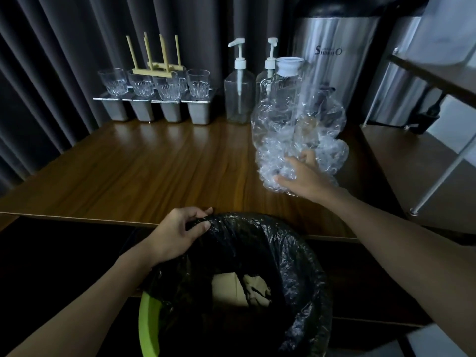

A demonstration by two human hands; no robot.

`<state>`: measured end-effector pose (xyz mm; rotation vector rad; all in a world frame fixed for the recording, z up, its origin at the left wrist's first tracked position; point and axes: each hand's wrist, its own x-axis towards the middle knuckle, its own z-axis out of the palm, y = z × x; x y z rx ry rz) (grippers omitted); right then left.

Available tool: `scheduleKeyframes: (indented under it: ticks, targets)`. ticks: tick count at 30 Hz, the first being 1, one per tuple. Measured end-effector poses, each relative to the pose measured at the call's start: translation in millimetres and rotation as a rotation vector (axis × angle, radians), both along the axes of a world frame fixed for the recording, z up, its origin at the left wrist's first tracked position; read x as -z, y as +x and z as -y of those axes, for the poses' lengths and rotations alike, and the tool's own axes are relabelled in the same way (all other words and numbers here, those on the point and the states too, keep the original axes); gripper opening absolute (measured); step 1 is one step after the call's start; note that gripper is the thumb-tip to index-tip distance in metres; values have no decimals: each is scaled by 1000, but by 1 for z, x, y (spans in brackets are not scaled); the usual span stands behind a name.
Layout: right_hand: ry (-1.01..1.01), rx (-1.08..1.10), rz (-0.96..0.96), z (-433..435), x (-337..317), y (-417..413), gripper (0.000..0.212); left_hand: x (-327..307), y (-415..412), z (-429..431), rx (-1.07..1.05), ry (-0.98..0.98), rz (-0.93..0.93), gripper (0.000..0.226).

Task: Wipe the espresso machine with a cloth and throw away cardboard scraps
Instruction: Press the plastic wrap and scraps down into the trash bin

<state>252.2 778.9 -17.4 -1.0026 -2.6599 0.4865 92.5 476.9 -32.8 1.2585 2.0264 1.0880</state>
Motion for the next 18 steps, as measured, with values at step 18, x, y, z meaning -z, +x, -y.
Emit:
scheduleKeyframes:
  ticks: [18]
  targets:
    - [-310, -93, 38, -4, -37, -38, 132, 4, -3, 0, 1, 22, 0, 9]
